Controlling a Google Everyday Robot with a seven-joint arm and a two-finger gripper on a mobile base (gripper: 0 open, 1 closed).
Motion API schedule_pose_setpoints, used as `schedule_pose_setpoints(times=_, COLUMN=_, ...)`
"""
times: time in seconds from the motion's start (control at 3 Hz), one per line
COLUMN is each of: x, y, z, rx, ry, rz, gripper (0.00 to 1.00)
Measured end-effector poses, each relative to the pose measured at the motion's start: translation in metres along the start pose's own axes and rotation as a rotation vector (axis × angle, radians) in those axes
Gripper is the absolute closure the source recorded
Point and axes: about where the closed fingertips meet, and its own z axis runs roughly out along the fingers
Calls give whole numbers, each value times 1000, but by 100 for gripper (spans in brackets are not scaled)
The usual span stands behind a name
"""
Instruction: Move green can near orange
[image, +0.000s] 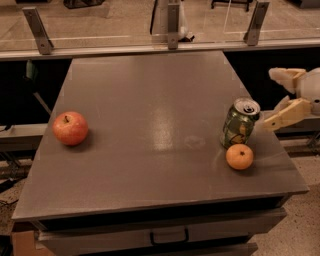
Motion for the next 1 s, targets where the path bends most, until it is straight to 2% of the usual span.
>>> schedule_pose_setpoints(times=0.33, x=-33, y=-50, z=-58, rx=141, ry=-113, rz=-89, gripper=0)
schedule_pose_setpoints(times=0.67, x=-80, y=-89, z=-120, rx=307, ry=-244, rz=-163, gripper=0)
schedule_pose_setpoints(times=1.0, x=-95, y=-96, z=-134, rx=344, ry=-264, rz=-184, gripper=0)
